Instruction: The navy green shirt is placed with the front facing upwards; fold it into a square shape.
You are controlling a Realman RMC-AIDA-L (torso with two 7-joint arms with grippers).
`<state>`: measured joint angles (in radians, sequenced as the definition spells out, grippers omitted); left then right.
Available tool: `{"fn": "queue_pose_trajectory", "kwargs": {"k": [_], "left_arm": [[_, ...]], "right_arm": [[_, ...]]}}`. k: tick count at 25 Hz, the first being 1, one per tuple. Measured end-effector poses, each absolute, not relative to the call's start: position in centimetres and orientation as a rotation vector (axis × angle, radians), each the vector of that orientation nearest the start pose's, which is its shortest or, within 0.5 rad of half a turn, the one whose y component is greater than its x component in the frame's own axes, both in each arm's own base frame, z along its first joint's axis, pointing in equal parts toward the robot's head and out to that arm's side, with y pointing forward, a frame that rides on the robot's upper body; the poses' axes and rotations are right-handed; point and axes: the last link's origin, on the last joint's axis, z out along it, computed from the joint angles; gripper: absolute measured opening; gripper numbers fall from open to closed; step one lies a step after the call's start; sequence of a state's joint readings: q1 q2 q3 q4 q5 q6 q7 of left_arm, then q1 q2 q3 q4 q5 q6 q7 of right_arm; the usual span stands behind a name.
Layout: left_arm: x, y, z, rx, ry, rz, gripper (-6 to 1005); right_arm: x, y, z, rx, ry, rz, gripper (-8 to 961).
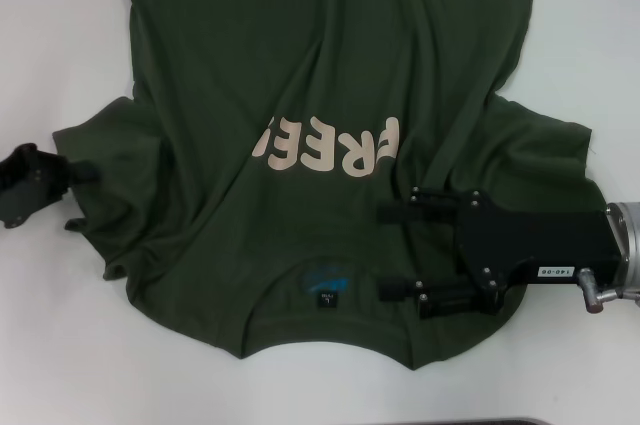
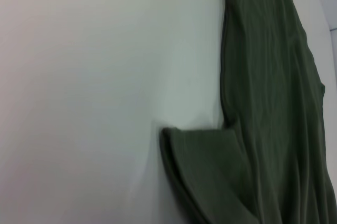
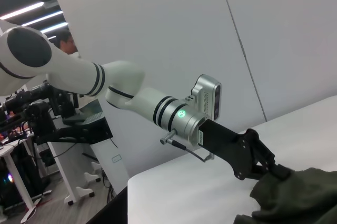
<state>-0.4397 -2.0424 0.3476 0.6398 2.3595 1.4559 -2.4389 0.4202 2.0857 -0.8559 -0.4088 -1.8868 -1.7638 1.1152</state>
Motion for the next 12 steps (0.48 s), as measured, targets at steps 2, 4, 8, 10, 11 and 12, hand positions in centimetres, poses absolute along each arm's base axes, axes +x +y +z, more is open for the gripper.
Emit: {"fn": "queue_pose_trajectory", "kwargs": {"k": [2, 4, 8, 10, 11, 12], "left_arm": [[-36.2, 29.6, 3.5, 2.072, 2.588, 0.814, 18], [-36.2, 29.7, 3.7, 2.071, 2.592, 0.825, 17], [-36.4, 29.9, 4.5, 2.061, 2.610, 0.877, 17], [-36.6, 30.0, 4.9, 2.061, 2.620, 0.899, 18], [-36.6, 30.1, 5.1, 2.061, 2.625, 0.909, 18], [-36.7, 30.1, 5.3, 2.061, 2.630, 0.919, 18]], "right_arm": [[26.8, 24.3, -4.6, -2.929, 0.578, 1.024, 906], [26.8, 24.3, -4.6, -2.930, 0.577, 1.024, 906], [26.8, 24.4, -4.6, -2.930, 0.575, 1.024, 907], [26.8, 24.4, -4.6, -2.930, 0.574, 1.025, 907], [26.8, 24.4, -4.6, -2.929, 0.574, 1.025, 907], [26.7, 24.4, -4.6, -2.930, 0.573, 1.025, 907]]}}
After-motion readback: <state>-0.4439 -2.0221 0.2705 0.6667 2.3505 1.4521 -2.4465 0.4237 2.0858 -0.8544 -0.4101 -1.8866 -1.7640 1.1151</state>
